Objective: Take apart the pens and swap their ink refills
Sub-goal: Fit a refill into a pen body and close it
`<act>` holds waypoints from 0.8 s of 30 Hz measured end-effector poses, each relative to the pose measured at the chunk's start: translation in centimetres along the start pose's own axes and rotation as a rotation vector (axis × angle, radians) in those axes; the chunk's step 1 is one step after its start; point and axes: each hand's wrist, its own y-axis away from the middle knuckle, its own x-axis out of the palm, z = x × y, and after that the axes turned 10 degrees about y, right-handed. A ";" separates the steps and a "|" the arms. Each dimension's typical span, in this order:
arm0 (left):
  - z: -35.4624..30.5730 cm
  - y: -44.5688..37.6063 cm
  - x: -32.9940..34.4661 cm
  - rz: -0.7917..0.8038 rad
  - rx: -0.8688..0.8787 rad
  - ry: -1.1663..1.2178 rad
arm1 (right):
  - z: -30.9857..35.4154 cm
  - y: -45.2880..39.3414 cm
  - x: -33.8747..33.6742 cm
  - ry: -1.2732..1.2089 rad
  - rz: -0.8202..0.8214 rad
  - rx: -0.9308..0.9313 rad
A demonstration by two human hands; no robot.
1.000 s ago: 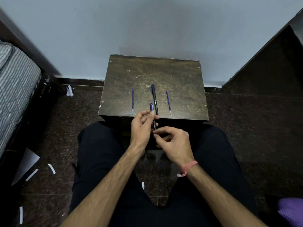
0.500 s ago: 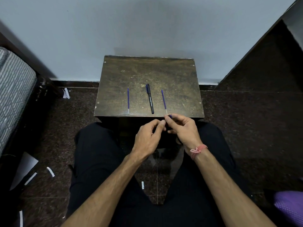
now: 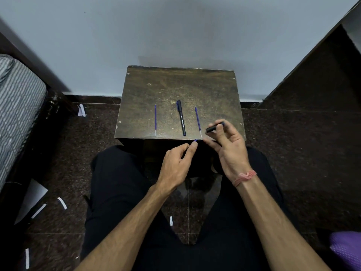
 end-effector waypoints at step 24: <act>-0.7 -1.3 -1.6 -0.249 -0.045 0.241 | 0.5 -14.2 11.3 1.372 0.046 -0.217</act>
